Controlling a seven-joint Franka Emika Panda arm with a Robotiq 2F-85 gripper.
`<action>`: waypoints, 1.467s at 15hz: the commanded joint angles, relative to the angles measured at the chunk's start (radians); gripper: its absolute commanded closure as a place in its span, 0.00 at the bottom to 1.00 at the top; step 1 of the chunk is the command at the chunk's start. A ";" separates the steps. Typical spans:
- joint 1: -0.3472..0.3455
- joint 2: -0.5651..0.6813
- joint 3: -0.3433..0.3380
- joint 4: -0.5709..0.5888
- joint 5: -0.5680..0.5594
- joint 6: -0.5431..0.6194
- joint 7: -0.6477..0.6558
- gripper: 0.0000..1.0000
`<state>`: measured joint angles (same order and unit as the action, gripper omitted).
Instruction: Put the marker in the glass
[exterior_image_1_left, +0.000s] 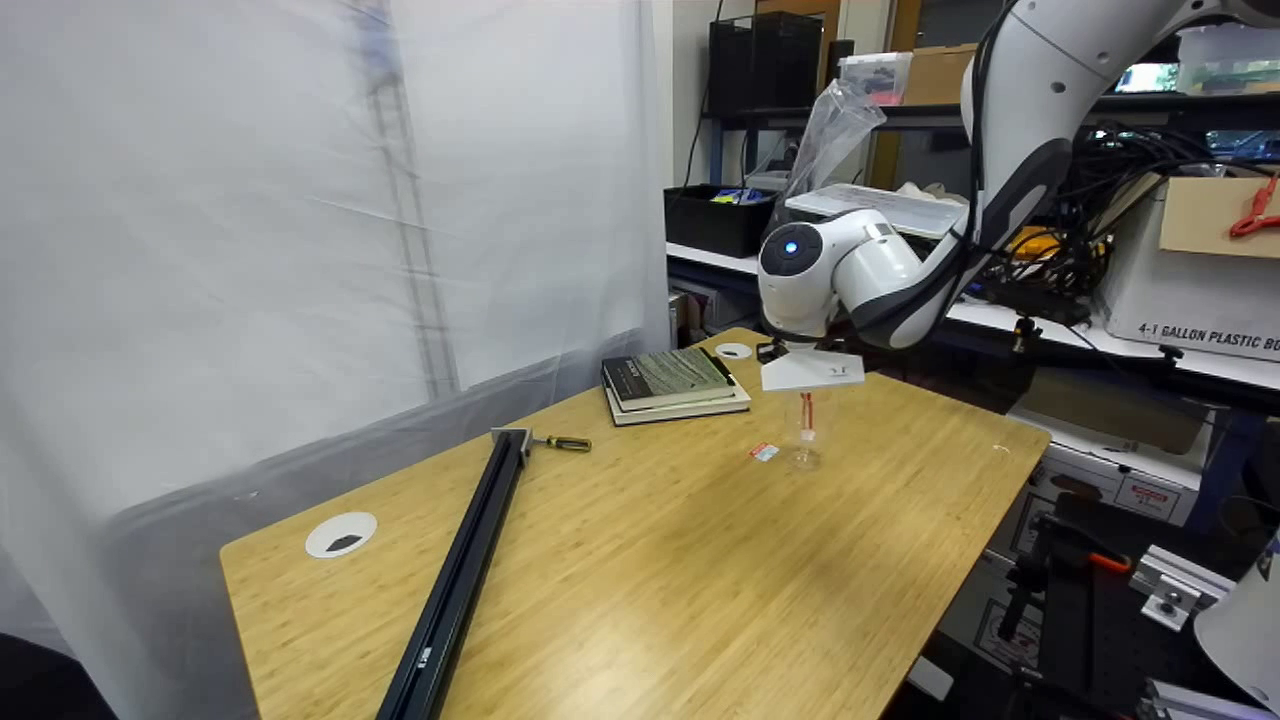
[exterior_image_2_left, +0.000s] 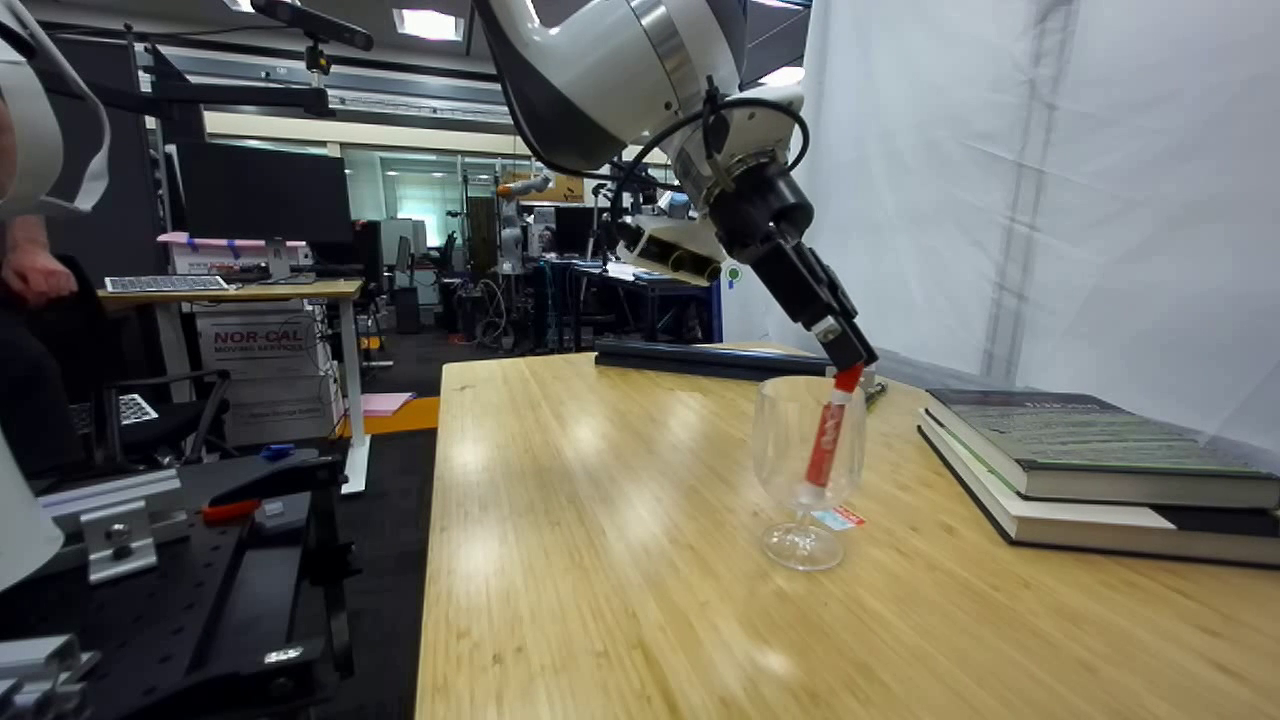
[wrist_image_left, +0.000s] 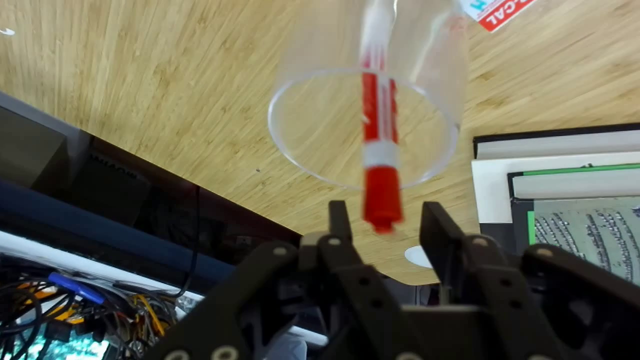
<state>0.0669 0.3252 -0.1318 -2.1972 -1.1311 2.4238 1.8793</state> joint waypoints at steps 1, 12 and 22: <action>-0.019 0.007 0.013 0.012 -0.052 0.029 0.065 0.26; -0.041 -0.144 0.047 -0.042 0.086 0.055 -0.087 0.00; -0.016 -0.420 0.118 -0.180 0.793 0.067 -0.800 0.00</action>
<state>0.0604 -0.0410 -0.0334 -2.3389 -0.5155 2.4928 1.2732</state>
